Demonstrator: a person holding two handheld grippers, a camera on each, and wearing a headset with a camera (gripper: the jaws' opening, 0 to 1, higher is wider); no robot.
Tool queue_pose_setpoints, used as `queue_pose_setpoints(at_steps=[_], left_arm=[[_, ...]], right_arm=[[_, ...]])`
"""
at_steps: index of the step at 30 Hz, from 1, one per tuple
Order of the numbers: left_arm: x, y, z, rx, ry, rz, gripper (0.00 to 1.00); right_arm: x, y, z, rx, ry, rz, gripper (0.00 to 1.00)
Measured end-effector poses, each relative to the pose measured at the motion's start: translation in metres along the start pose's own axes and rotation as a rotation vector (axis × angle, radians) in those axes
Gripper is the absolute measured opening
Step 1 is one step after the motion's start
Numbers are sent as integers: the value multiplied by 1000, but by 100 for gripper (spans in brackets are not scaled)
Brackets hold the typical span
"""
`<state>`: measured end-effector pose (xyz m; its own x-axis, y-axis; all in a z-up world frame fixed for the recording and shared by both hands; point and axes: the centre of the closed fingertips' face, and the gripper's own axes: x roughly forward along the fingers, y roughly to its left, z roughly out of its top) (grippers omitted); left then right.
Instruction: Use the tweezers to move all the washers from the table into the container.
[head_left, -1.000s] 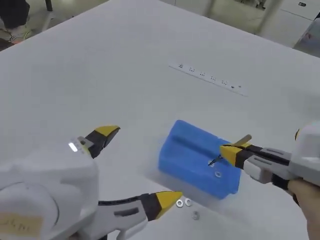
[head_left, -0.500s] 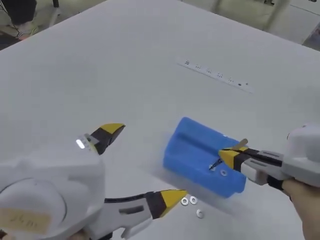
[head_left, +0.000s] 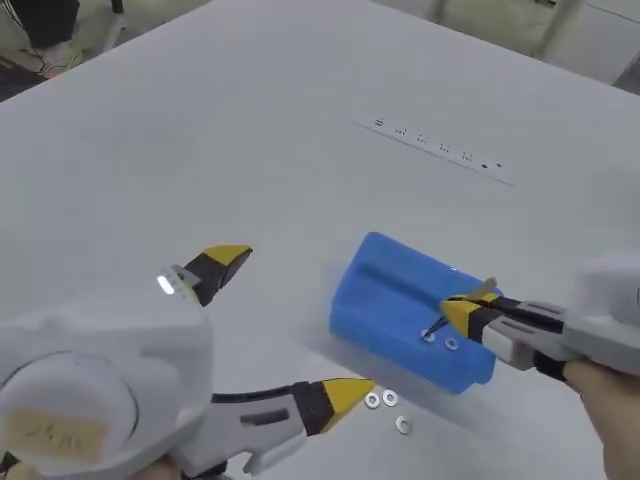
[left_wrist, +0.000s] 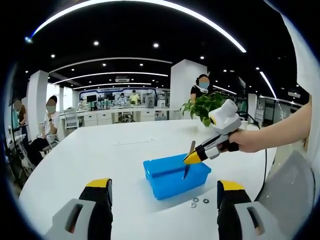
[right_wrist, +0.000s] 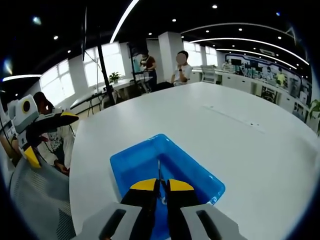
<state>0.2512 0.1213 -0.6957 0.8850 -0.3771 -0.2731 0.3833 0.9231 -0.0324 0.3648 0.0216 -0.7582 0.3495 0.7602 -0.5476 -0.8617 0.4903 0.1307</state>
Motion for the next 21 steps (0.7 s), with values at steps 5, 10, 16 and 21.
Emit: queue_pose_setpoints(at_steps=[5,10,16,21], left_arm=[[0,0,0,0,1,1,88],[0,-1,-1,2,3,-6,88],[1,-2,-1,9,9,-11,88],[1,-3,-2,10,12,-14,88]], right_arm=[[-10,1,9,4,-32,-9,3],[-24,5,22,-19,-73,-20,3],[-35,12,30,-36,-99,-20,3],[-43,19,32,-59,-104,-14,3]])
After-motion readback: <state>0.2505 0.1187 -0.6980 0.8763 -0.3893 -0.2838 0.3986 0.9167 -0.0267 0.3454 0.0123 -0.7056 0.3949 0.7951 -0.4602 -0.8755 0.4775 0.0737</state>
